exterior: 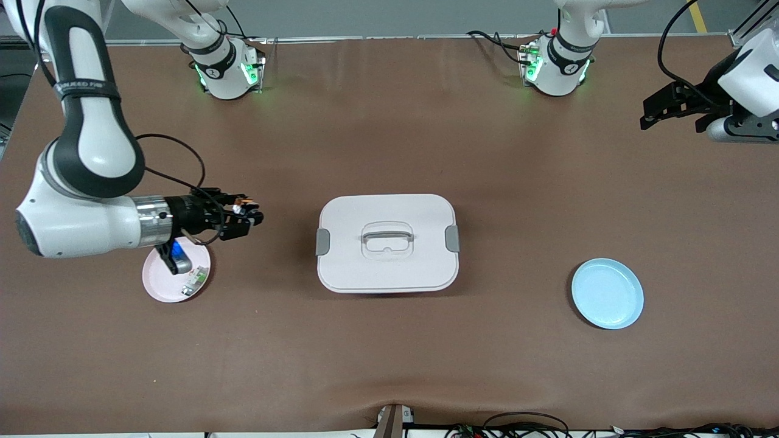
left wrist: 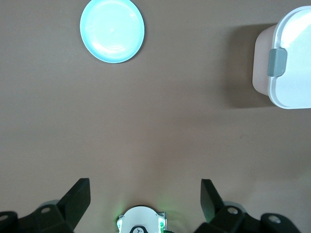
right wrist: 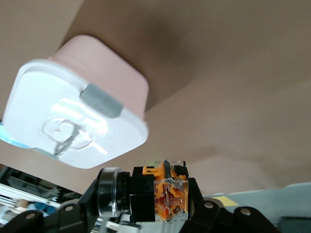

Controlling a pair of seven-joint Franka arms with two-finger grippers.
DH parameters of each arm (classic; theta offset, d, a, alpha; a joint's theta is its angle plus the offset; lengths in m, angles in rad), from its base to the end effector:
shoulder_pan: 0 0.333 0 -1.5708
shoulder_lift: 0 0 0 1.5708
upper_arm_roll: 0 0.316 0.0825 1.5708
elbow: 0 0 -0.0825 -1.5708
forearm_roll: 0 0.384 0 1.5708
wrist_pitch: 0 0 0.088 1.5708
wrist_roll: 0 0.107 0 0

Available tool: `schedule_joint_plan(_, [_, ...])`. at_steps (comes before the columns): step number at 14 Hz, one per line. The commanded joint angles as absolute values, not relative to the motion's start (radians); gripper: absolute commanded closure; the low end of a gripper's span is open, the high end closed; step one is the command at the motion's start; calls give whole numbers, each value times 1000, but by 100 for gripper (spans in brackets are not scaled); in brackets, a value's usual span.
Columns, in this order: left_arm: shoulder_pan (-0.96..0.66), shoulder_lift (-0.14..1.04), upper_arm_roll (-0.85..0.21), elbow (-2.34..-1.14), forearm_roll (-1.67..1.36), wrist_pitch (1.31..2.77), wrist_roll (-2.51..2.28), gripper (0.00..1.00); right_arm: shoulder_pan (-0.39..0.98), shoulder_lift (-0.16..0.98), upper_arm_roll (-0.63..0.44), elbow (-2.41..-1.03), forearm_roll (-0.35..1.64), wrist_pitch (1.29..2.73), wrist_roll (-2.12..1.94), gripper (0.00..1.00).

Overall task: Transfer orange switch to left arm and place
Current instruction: 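Lift the switch with the right gripper and carry it over the box, then hold the switch above the box while the left gripper reaches it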

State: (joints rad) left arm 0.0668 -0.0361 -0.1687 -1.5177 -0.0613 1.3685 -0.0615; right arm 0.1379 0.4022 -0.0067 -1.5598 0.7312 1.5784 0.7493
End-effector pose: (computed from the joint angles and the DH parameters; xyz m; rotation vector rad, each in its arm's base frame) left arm 0.5180 -0.0624 0.6518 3.0902 -0.0755 -0.1821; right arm 0.6231 0.1544 0.4141 -2.3325 0.9481 0.8480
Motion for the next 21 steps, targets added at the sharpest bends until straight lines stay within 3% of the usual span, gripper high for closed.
schedule_joint_plan(1, [71, -35, -172, -1505, -92, 1371, -66, 0, 178, 376, -15, -1569, 880, 1617, 894, 77])
schedule_joint_plan(11, [2, 1, -209, -1488, -199, 1394, -44, 0, 481, 368, -14, -1557, 928, 2054, 1366, 77])
schedule_joint_plan(14, [0, 24, -209, -1489, -308, 1446, -44, 0, 534, 374, -15, -1551, 1052, 2187, 1405, 77])
schedule_joint_plan(21, [-69, 78, -209, -1493, -428, 1567, -101, 0, 586, 394, -15, -1549, 1072, 2243, 1425, 77])
